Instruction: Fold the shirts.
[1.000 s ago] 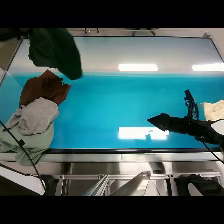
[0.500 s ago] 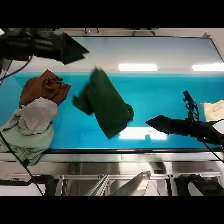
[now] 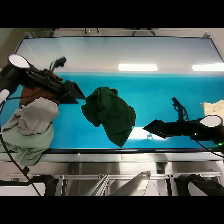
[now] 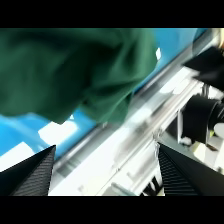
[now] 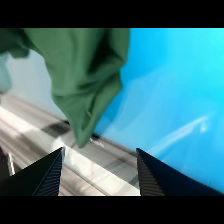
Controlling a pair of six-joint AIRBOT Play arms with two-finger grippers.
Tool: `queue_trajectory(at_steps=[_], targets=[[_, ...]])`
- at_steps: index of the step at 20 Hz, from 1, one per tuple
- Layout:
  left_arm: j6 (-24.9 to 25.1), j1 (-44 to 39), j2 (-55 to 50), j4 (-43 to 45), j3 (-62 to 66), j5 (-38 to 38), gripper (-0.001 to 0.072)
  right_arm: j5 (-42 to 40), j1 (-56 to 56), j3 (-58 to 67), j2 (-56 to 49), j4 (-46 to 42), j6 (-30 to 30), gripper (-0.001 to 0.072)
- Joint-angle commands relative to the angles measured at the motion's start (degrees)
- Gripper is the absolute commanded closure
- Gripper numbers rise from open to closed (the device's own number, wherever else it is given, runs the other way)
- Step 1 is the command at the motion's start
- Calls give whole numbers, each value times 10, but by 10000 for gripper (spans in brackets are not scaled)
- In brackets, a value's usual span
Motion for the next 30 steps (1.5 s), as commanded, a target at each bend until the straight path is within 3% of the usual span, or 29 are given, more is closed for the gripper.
queue_trajectory(at_steps=[1,5,11,12,13,15,16,17,18,21,24,28,30], targets=[[16,-14,0,16,-112,64,-3,0,33,0,-99,61,-67,212],[23,-28,0,31,-177,146,-3,-55,120,0,-180,149,-102,213],[23,-57,-1,30,-198,267,-2,-107,188,2,-231,331,-202,215],[23,-68,-6,24,-195,294,0,-115,188,2,-231,353,-216,248],[23,-81,-16,25,-188,307,16,-118,188,2,-231,371,-231,347],[22,-106,-52,24,-161,304,17,-122,188,2,-231,386,-240,371],[21,-118,-72,25,-143,297,103,-122,188,2,-231,386,-240,423],[21,-125,-91,25,-125,286,348,-121,188,2,-230,386,-248,662],[21,-130,-109,25,-105,269,703,-116,187,2,-229,386,-253,691],[17,-122,-124,27,-49,169,710,-40,155,2,-200,363,-265,692],[16,-83,-60,25,-20,82,710,41,48,2,-102,293,-223,693],[0,-14,97,23,3,65,708,127,-191,8,87,269,-153,692],[-3,17,172,-19,21,65,697,187,-304,40,165,280,-115,692]])
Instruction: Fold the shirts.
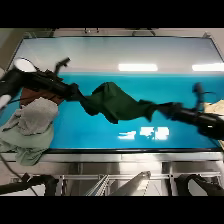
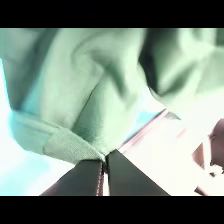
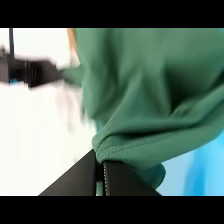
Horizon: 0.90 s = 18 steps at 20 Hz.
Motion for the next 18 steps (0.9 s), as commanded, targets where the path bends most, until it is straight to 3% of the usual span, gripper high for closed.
queue_trajectory(at_steps=[1,4,7,9,13,18], targets=[[-8,56,127,-77,35,-16,694,121,-183,45,134,27,59,692],[34,97,220,-216,99,0,693,198,-251,139,185,223,48,692],[44,161,292,-233,192,15,691,212,-256,252,182,405,33,692],[46,233,331,-231,236,11,690,206,-256,316,174,435,32,692],[62,356,363,-230,259,8,689,164,-256,361,168,309,22,691],[116,286,261,-225,226,9,689,27,-210,355,124,-1,45,691]])
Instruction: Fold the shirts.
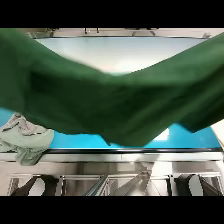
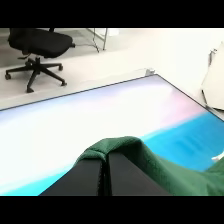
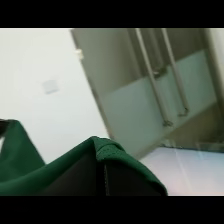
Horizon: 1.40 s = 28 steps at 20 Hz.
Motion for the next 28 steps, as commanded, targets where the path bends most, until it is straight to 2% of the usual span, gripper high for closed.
queue_trajectory(at_steps=[1,4,7,9,11,13,15,16,18,21,23,25,28], targets=[[40,-56,-83,16,-19,2,690,-89,50,-4,-45,-221,35,691],[43,-145,-205,109,-29,40,690,-137,110,-42,-134,-323,56,691],[43,-208,-355,155,-1,66,690,-193,151,-75,-265,-334,47,692],[34,-235,-469,155,55,71,692,-244,174,-75,-364,-307,-5,691],[0,-249,-567,150,135,101,704,-294,178,-54,-444,-234,-70,691],[-19,-248,-624,143,212,127,691,-294,163,4,-491,-209,-82,667],[-34,-238,-627,143,214,148,249,-268,138,43,-498,-219,-81,244],[-36,-231,-614,143,190,150,-13,-243,118,55,-495,-236,-77,216],[-39,-209,-582,160,136,119,-3,-173,67,62,-482,-328,-23,216],[-94,-168,-544,195,69,27,-2,-38,-5,55,-477,-548,63,216],[-99,-148,-516,194,0,-25,-2,25,-29,17,-477,-645,76,216],[-99,-143,-487,195,-88,-45,-1,29,-35,-42,-477,-702,75,217],[-85,-143,-453,220,-205,-41,-2,-30,-33,-130,-477,-729,64,216]])
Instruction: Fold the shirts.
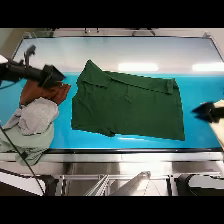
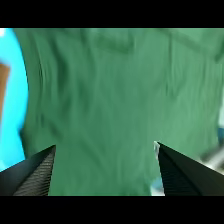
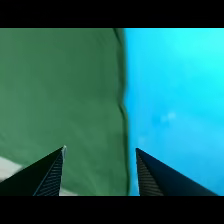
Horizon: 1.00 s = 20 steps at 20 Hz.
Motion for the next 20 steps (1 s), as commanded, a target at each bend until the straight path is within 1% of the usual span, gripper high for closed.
queue_trajectory(at_steps=[1,4,6,8,12,13,14,17,20], targets=[[1,6,38,42,-127,-20,-2,-33,-9,-93,0,-77,3,216],[1,7,56,75,-195,-17,-2,-70,-4,-143,0,-71,2,217],[2,6,61,90,-233,0,-2,-75,14,-151,-1,-69,2,219],[2,6,61,90,-266,14,-2,-75,44,-151,-1,-50,-9,336],[2,5,61,103,-314,45,-2,-89,105,-151,0,9,-27,363],[2,5,61,103,-322,55,-2,-91,113,-151,0,21,-36,488],[2,3,61,98,-331,71,-2,-91,117,-151,0,31,-37,505],[2,-31,54,91,-332,106,15,-88,120,-151,0,48,-37,505],[4,-91,12,50,-306,113,17,-78,120,-151,0,51,-36,505]])
